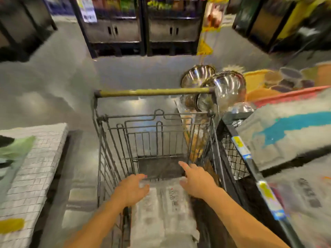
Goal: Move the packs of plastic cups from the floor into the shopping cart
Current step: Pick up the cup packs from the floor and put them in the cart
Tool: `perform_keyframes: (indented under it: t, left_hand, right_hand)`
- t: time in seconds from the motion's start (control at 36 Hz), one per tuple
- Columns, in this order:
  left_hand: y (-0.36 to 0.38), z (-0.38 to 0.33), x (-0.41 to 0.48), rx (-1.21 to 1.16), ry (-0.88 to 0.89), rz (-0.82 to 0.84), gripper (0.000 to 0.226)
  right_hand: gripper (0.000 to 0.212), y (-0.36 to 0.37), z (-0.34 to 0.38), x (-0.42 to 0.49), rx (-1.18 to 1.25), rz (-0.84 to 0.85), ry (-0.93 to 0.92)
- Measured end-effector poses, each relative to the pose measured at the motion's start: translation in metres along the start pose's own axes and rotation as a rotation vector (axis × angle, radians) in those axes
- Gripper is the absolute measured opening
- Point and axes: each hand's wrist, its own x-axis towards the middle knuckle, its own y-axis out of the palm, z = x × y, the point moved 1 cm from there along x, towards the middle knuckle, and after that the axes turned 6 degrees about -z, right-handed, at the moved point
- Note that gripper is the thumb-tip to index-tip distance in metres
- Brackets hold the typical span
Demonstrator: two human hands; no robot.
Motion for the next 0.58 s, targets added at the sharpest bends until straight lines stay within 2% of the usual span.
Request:
perform_keyframes:
  t: [0.14,0.28,0.42,0.58]
  left_hand:
    - [-0.111,-0.082,-0.062,0.173,0.164,-0.131,0.051]
    - [-0.180,-0.141,-0.124,0.269,0.278,-0.282,0.051]
    - [-0.217,-0.179,-0.172,0.308,0.338,-0.411,0.046]
    - [-0.233,-0.199,-0.213,0.369,0.408,-0.472,0.045]
  right_hand:
    - [0.059,-0.133,0.021,-0.049,-0.039,-0.085,-0.074]
    - [0.052,-0.217,0.035,-0.097,-0.053,-0.223,-0.093]
    - [0.046,-0.270,0.048,-0.138,-0.077,-0.367,-0.135]
    - [0.041,-0.290,0.055,-0.169,-0.066,-0.474,-0.132]
